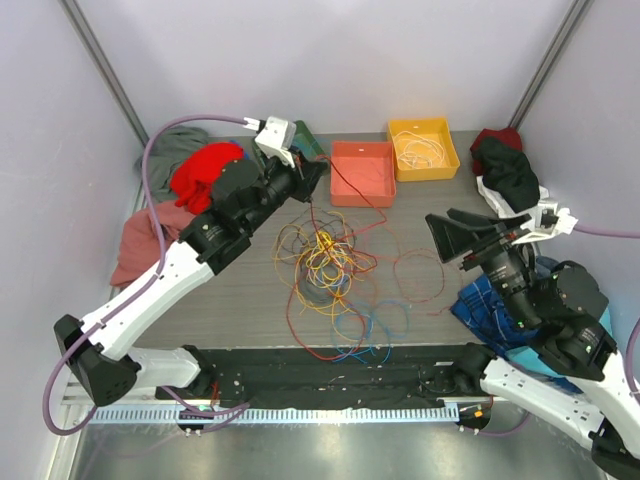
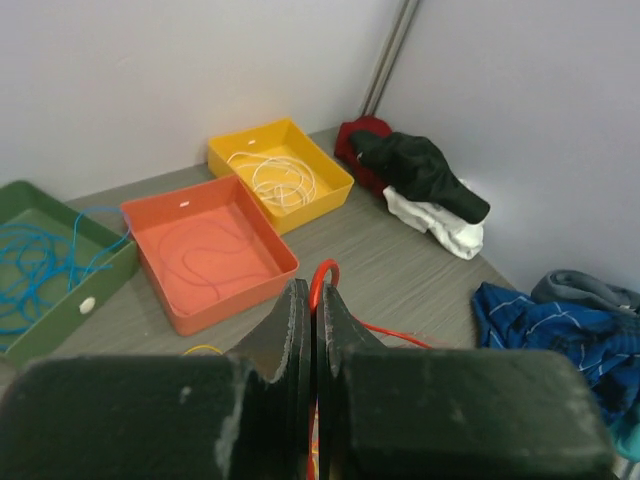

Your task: Untangle the cables

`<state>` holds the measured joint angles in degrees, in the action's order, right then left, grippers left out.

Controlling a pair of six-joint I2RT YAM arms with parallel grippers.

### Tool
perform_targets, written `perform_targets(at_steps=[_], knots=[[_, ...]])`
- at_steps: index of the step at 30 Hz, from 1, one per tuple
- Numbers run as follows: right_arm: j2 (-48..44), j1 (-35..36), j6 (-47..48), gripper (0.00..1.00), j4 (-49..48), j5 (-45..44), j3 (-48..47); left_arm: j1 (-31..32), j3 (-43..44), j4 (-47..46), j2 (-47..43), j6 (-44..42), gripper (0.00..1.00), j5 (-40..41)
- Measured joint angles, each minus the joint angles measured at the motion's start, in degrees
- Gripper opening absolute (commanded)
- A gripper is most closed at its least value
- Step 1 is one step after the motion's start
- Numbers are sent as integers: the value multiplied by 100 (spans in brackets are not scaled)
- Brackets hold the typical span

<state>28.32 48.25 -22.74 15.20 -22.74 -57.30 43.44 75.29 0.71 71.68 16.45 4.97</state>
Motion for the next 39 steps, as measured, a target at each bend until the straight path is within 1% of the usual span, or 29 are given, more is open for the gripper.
perform_targets(at_steps=[4, 7, 9, 14, 16, 18, 25, 30, 36, 39], knots=[[-22, 0, 63, 68, 46, 227, 116, -83, -87, 63, 17, 118, 0, -7], [398, 0, 87, 68, 111, 498, 299, -90, 28, 63, 24, 160, 0, -55], [721, 0, 72, 69, 44, 669, 562, -87, 367, 162, 109, 170, 0, -118], [1224, 0, -48, 72, -44, 1215, 1567, -87, 1307, 133, 343, 247, 0, -282], [1384, 0, -76, 73, -144, 1504, 1683, -87, 1753, 129, 463, 275, 0, -398], [1381, 0, -79, 74, -249, 1565, 1694, -90, 1786, 129, 487, 282, 0, -428], [1434, 17, 26, 76, -1377, 1694, 2170, -87, 1836, 149, 763, 391, 0, -660], [2181, 35, 205, 77, -2155, 1692, 2194, -90, 1950, 219, 870, 474, 0, -796], [3038, 76, 328, 77, -2874, 1685, 2194, -90, 2076, 219, 872, 566, 0, -874], [3342, 81, 361, 76, -3161, 1508, 2194, -90, 2079, 221, 870, 575, 0, -909]])
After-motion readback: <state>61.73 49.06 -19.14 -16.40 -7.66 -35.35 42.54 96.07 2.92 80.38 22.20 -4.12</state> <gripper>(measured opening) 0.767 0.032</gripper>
